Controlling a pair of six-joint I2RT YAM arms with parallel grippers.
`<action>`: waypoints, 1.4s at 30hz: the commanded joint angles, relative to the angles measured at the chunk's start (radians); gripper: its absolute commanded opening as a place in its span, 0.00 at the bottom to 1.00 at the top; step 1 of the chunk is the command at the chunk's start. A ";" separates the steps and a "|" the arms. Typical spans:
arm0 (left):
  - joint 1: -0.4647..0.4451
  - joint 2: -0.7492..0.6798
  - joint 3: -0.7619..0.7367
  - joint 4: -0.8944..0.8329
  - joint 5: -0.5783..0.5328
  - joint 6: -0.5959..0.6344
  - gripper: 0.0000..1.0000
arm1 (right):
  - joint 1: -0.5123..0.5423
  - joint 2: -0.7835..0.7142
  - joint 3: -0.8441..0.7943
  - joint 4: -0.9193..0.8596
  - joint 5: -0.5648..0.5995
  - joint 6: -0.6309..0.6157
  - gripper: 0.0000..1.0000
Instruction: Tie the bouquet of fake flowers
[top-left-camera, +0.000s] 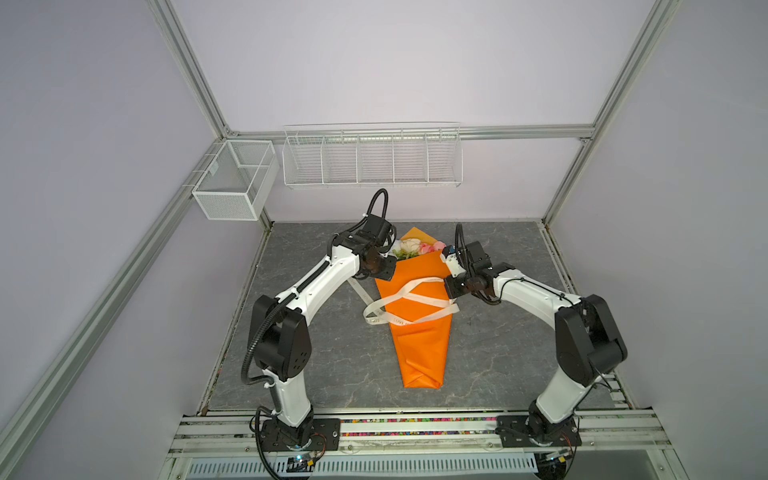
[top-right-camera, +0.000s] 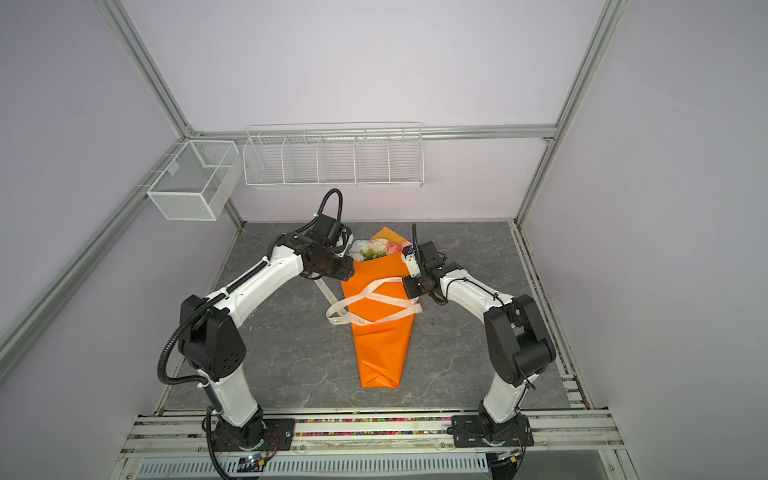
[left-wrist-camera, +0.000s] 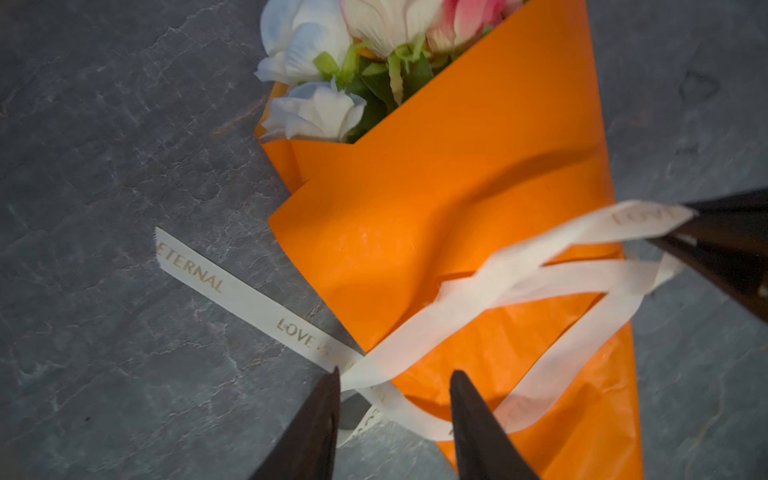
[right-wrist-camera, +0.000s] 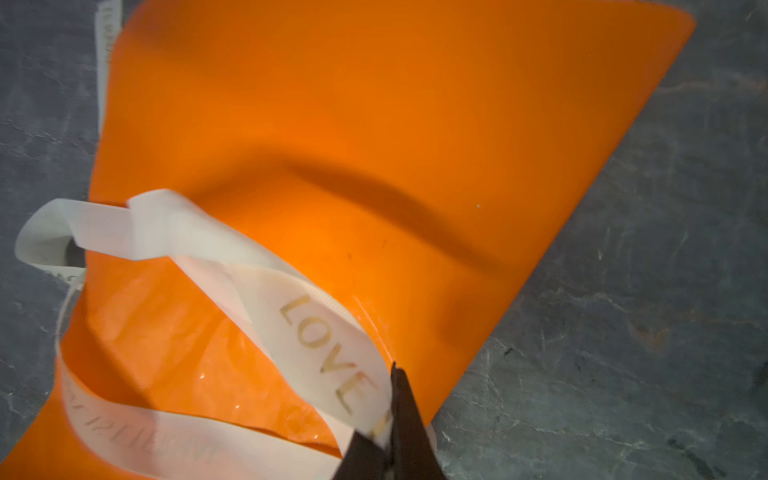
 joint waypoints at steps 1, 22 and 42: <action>-0.014 -0.135 -0.111 0.082 0.134 0.044 0.50 | -0.005 0.038 0.052 -0.071 -0.028 0.072 0.09; -0.231 0.119 -0.113 0.000 0.145 0.312 0.54 | -0.037 0.065 0.062 -0.024 -0.200 0.187 0.10; -0.237 0.156 -0.106 -0.009 0.122 0.345 0.06 | -0.040 0.108 0.090 -0.012 -0.250 0.214 0.11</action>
